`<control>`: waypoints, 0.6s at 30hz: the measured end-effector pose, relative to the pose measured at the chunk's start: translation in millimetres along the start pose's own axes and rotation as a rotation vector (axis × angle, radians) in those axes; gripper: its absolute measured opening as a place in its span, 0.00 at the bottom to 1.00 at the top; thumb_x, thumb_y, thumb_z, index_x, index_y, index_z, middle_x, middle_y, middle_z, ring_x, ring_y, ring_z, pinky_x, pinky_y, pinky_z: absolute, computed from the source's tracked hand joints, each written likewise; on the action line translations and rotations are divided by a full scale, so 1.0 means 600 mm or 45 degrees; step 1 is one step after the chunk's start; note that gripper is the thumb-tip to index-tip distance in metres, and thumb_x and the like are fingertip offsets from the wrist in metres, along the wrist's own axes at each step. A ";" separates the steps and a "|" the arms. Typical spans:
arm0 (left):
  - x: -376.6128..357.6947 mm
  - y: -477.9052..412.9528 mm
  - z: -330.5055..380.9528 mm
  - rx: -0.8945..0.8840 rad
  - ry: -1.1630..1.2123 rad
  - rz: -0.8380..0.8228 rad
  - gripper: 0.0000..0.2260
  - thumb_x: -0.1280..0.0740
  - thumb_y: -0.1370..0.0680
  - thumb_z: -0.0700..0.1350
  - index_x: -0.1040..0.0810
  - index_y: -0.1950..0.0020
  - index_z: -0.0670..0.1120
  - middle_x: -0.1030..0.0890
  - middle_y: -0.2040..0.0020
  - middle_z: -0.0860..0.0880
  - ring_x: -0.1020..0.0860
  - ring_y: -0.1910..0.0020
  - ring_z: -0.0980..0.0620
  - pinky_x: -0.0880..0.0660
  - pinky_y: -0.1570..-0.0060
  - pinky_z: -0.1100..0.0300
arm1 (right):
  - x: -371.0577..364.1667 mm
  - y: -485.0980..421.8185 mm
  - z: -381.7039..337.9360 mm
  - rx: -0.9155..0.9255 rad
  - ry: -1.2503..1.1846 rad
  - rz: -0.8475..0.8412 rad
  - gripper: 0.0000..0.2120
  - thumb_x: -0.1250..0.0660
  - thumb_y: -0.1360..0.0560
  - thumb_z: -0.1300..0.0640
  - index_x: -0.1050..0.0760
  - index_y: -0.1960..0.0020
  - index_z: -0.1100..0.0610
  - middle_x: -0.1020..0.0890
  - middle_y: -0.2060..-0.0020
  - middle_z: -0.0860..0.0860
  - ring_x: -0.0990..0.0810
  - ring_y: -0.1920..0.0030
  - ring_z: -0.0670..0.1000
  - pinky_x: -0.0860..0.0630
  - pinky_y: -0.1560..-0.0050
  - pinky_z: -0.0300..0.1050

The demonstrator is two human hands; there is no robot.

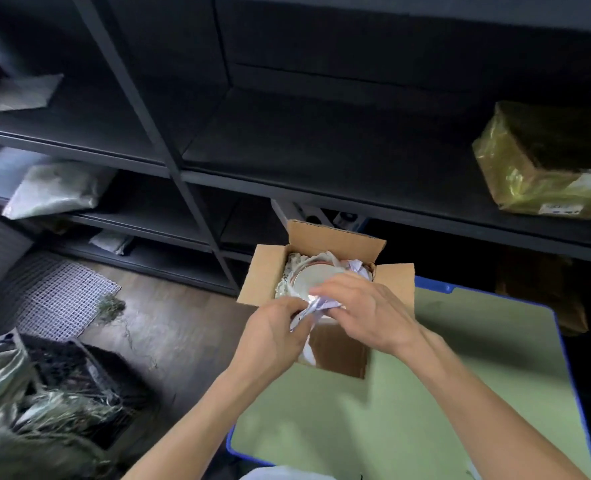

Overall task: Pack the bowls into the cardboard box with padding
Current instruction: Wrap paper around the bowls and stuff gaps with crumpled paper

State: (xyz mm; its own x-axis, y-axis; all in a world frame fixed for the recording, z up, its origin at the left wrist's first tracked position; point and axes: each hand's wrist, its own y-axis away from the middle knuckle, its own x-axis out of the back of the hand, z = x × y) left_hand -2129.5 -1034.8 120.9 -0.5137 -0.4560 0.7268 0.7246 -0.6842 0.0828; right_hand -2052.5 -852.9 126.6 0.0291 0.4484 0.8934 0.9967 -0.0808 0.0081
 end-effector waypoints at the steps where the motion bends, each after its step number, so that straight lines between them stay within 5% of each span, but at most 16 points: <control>1: 0.007 -0.005 -0.012 0.061 0.007 0.035 0.11 0.38 0.20 0.56 0.21 0.53 0.51 0.22 0.61 0.55 0.25 0.60 0.56 0.33 0.64 0.62 | -0.006 -0.011 -0.004 -0.048 -0.018 0.026 0.19 0.36 0.21 0.54 0.27 0.31 0.44 0.25 0.35 0.40 0.31 0.34 0.43 0.32 0.46 0.38; 7: 0.047 -0.047 -0.081 0.361 0.109 0.218 0.07 0.37 0.20 0.50 0.22 0.44 0.53 0.22 0.50 0.58 0.24 0.53 0.57 0.28 0.57 0.60 | -0.036 -0.053 -0.018 -0.264 -0.051 -0.054 0.29 0.39 0.19 0.51 0.45 0.20 0.47 0.36 0.26 0.42 0.36 0.28 0.47 0.30 0.35 0.49; 14: 0.037 -0.089 -0.054 0.329 0.108 0.242 0.05 0.35 0.20 0.51 0.28 0.49 0.53 0.22 0.60 0.55 0.24 0.61 0.56 0.29 0.62 0.62 | -0.064 -0.075 -0.026 -0.184 -0.003 0.067 0.29 0.35 0.23 0.58 0.39 0.24 0.47 0.33 0.30 0.43 0.33 0.31 0.48 0.23 0.45 0.51; 18: 0.015 -0.098 -0.050 0.265 0.125 0.263 0.10 0.35 0.20 0.55 0.30 0.54 0.51 0.27 0.56 0.55 0.26 0.61 0.53 0.30 0.64 0.62 | -0.072 -0.087 -0.016 -0.167 0.048 0.099 0.26 0.36 0.24 0.58 0.34 0.27 0.47 0.30 0.33 0.45 0.29 0.34 0.51 0.23 0.48 0.51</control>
State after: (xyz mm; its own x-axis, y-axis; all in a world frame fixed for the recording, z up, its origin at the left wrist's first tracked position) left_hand -2190.6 -1015.8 102.2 -0.3800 -0.6332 0.6743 0.8917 -0.4446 0.0850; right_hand -2106.8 -876.8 91.8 0.1004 0.4024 0.9099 0.9730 -0.2308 -0.0053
